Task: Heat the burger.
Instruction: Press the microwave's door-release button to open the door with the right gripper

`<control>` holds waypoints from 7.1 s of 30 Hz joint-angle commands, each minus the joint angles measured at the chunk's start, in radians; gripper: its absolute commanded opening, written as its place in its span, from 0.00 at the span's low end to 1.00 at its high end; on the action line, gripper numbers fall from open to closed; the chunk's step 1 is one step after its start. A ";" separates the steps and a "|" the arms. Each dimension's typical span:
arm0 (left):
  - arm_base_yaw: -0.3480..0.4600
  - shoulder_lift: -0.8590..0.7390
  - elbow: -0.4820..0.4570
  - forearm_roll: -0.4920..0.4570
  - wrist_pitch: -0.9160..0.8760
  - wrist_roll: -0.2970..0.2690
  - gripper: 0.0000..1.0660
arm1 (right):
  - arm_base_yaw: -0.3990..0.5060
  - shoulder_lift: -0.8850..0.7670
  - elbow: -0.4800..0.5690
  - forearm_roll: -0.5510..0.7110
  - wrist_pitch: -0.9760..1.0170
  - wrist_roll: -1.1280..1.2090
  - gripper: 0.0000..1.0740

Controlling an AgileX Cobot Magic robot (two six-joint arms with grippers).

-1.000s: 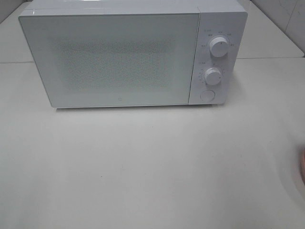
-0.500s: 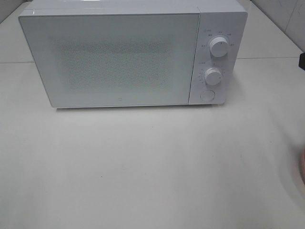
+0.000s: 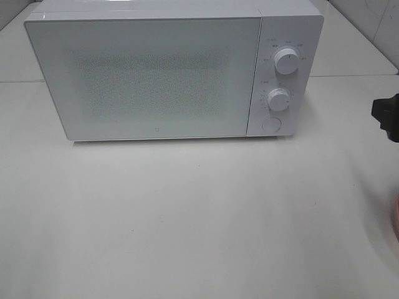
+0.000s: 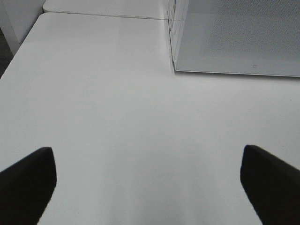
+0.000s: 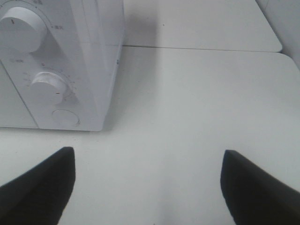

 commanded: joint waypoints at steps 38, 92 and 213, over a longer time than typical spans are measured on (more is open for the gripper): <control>0.003 -0.010 0.002 -0.001 -0.016 0.000 0.94 | 0.384 0.332 0.002 0.325 -0.388 0.462 0.49; 0.003 -0.010 0.002 -0.001 -0.016 0.000 0.94 | 0.486 0.678 -0.074 0.578 -0.594 1.255 0.00; 0.003 -0.010 0.002 -0.001 -0.016 0.000 0.94 | 0.392 1.031 -0.572 0.600 -0.756 1.176 0.00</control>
